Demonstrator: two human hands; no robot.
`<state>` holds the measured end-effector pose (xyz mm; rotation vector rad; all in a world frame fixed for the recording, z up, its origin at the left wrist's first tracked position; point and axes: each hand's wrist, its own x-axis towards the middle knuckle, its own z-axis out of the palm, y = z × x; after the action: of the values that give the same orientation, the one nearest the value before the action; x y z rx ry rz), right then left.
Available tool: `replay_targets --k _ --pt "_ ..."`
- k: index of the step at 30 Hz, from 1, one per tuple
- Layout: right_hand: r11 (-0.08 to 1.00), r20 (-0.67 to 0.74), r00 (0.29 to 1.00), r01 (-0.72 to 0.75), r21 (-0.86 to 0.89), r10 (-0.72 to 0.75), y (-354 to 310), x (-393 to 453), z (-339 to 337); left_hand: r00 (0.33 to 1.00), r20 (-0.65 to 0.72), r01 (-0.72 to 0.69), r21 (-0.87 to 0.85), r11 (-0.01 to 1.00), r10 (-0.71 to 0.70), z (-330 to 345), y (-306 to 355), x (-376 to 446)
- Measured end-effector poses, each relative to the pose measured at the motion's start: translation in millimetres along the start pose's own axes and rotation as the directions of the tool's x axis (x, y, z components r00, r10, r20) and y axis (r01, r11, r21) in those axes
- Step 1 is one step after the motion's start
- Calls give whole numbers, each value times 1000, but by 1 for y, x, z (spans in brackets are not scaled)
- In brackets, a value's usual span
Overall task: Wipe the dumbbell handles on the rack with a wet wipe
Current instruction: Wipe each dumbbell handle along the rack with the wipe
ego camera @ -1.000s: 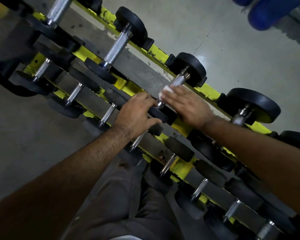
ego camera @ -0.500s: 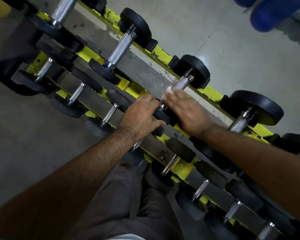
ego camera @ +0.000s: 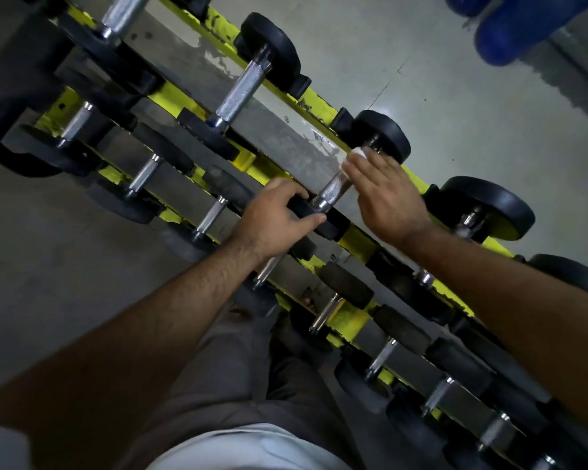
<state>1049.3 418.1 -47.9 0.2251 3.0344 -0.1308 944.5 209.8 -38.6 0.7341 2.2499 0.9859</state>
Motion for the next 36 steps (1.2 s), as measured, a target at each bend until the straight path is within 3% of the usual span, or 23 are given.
replay_targets --k 2,5,9,10,13,14,17,18,22,27,31,34,36 --pt "1000 57 998 -3 20 2 -26 -4 5 999 33 9 -38 999 -8 -2 -1 4" --pt "980 155 969 184 69 -193 -31 -6 5 998 62 -12 -30 999 13 -2 -1 5" --pt "995 68 992 -101 -3 101 -16 3 -13 998 55 -18 -17 1000 19 3 6 -2" --pt "997 73 995 -72 -11 73 -24 0 -8 999 45 -16 -8 1000 16 5 7 -4" --pt "973 134 964 225 57 -231 -32 -10 2 1000 30 -4 28 1000 4 11 12 -9" --pt "973 148 962 227 44 -231 -25 -7 -4 999 32 1 39 999 -2 13 14 -10" --pt "999 122 992 -17 -37 22 -10 4 -20 1000 29 7 55 998 -9 14 16 -12" --pt "998 127 991 -38 -50 44 -16 3 -17 1000 19 0 54 999 -1 15 16 -13" --pt "969 217 944 243 45 -247 -25 -8 -5 1000 1 -29 15 999 29 19 14 -18" --pt "997 176 982 -62 -48 70 -19 5 -25 999 -9 -49 41 998 49 24 8 -22" --pt "992 296 949 126 -31 -111 -25 -1 -23 987 -34 -147 185 972 156 35 -1 -26" --pt "997 258 964 -43 -70 59 -8 8 -34 976 -27 -201 271 941 217 40 -6 -26" --pt "994 270 959 -71 -85 91 -27 4 -27 968 -36 -225 325 919 249 40 -6 -25"
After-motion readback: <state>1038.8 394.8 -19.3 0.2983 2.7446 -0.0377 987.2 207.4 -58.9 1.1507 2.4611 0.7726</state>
